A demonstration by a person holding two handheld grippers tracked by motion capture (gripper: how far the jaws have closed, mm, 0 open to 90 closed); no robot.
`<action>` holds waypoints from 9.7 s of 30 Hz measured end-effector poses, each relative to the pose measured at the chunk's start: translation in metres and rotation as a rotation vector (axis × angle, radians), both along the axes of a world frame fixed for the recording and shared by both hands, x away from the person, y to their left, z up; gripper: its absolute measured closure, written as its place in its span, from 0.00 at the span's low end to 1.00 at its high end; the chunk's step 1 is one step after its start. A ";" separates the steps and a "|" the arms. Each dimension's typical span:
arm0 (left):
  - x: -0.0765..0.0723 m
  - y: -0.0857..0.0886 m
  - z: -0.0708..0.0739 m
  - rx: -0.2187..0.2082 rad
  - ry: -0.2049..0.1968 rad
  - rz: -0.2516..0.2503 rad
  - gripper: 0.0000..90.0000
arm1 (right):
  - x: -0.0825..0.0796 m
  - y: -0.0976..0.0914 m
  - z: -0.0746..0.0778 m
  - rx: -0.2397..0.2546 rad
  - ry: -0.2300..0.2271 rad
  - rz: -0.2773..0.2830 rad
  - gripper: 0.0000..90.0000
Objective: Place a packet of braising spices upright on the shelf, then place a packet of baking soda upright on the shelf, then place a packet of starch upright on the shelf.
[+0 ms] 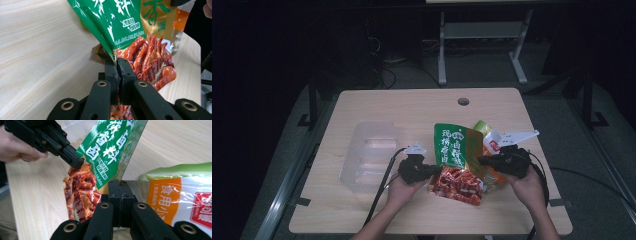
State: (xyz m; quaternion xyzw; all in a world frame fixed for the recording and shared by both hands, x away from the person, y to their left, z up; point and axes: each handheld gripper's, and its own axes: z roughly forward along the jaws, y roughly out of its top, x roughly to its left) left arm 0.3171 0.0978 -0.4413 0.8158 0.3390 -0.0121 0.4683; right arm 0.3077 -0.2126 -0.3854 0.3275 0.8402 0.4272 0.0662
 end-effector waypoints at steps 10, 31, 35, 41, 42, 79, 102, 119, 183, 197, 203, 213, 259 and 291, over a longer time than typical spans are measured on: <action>-0.011 0.004 0.002 0.004 -0.043 0.017 0.98 | 0.005 0.014 -0.008 -0.003 0.042 -0.002 0.87; -0.039 0.023 0.009 0.094 -0.113 -0.010 0.82 | -0.002 0.042 -0.008 0.013 0.045 0.084 0.99; -0.046 0.029 0.014 0.113 -0.144 -0.019 0.76 | -0.005 0.044 -0.002 0.035 0.034 0.099 0.99; -0.057 0.040 0.018 0.131 -0.176 -0.014 0.68 | -0.011 0.048 0.008 0.048 0.004 0.113 0.99; -0.057 0.041 0.018 0.132 -0.176 -0.016 0.68 | -0.011 0.048 0.008 0.048 0.004 0.113 0.99; -0.068 0.055 0.014 0.124 -0.171 -0.045 0.39 | -0.013 0.062 0.026 0.048 -0.088 0.097 0.99; -0.081 0.043 0.027 0.112 -0.207 -0.059 0.33 | -0.010 0.064 0.052 0.100 -0.106 0.100 0.99; -0.088 0.062 0.026 0.133 -0.231 -0.035 0.31 | 0.029 0.109 0.094 0.109 -0.128 0.107 0.99; -0.093 0.070 0.020 0.157 -0.234 -0.056 0.31 | 0.137 0.282 0.044 0.178 -0.039 0.108 0.99; -0.093 0.070 0.019 0.157 -0.236 -0.045 0.31 | 0.145 0.264 0.021 0.183 -0.033 0.094 0.99; -0.093 0.071 0.019 0.159 -0.230 -0.042 0.31 | 0.149 0.256 0.016 0.186 -0.012 0.077 0.99; -0.091 0.071 0.020 0.168 -0.240 -0.038 0.31 | 0.148 0.251 0.020 0.148 -0.003 0.087 0.79; -0.088 0.069 0.012 0.183 -0.219 -0.038 0.31 | 0.110 0.134 0.046 0.120 0.042 0.064 0.49; -0.086 0.073 0.011 0.164 -0.205 -0.018 0.29 | 0.062 0.056 0.018 0.080 0.098 -0.015 0.41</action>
